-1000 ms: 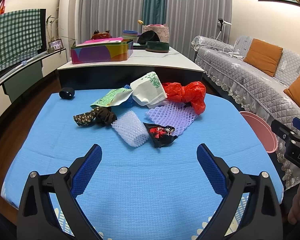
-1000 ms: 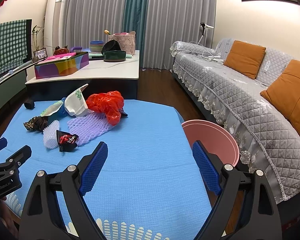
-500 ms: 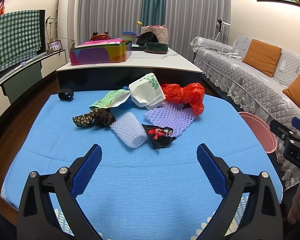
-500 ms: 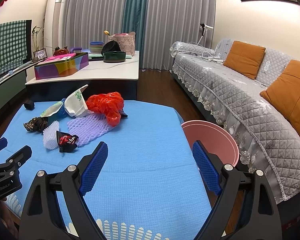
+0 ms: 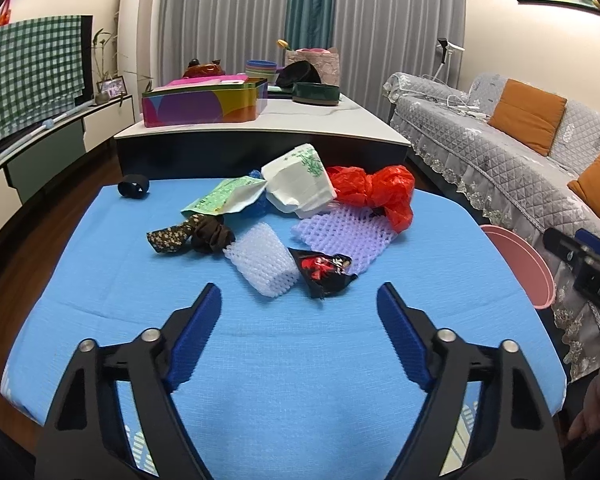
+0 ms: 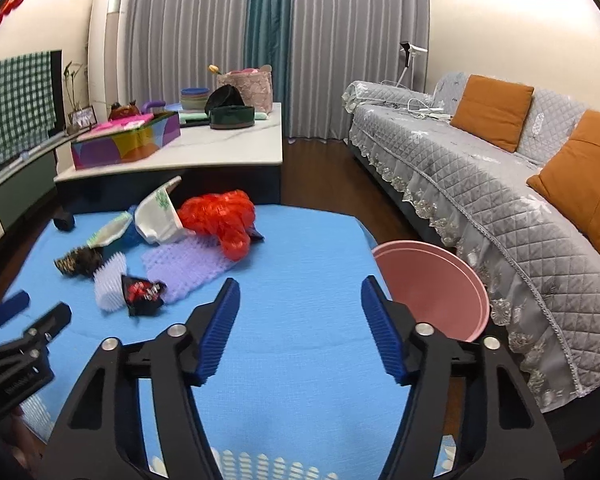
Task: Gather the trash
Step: 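Grasp the dark patterned cloth with the left tool while the right tool grasps the red bag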
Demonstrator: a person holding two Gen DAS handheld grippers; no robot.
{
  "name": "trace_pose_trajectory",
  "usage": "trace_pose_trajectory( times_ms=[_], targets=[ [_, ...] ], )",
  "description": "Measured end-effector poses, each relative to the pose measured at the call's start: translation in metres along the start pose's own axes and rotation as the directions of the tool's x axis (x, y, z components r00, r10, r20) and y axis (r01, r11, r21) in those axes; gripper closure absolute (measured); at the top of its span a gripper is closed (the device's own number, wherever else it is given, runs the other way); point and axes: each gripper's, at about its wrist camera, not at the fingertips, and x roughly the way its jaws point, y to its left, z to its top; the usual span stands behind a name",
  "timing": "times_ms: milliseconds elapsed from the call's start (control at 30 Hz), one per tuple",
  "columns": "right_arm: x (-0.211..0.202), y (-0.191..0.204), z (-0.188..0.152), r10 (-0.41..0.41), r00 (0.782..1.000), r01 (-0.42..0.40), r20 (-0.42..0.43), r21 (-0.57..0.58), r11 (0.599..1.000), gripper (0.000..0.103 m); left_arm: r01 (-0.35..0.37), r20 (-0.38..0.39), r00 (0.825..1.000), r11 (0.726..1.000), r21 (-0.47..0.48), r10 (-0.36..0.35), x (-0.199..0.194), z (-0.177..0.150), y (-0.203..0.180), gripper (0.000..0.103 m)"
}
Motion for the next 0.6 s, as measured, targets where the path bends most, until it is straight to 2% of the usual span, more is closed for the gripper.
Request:
trace_pose_trajectory(
  times_ms=[100, 233, 400, 600],
  targets=[
    [-0.004, 0.003, 0.015, 0.020, 0.999, -0.020, 0.043, 0.012, 1.000, 0.050, -0.008, 0.007, 1.000, 1.000, -0.012, 0.008, 0.001, 0.006, 0.007, 0.033],
    [0.003, 0.007, 0.038, 0.085, 0.996, -0.086, 0.036, 0.038, 0.996, 0.064, -0.022, 0.019, 1.000, 0.999, -0.034, 0.023, 0.005, 0.020, 0.019, 0.041],
    [0.018, 0.024, 0.065, 0.165, 0.985, -0.165, 0.048, -0.009, 0.986, 0.064, -0.046, 0.029, 0.998, 0.998, -0.040, 0.047, 0.018, 0.040, 0.035, 0.044],
    [0.060, 0.043, 0.102, 0.230, 0.973, -0.228, 0.035, -0.052, 0.972, 0.063, -0.058, 0.044, 0.997, 0.998, 0.011, 0.058, 0.047, 0.064, 0.053, 0.044]
  ],
)
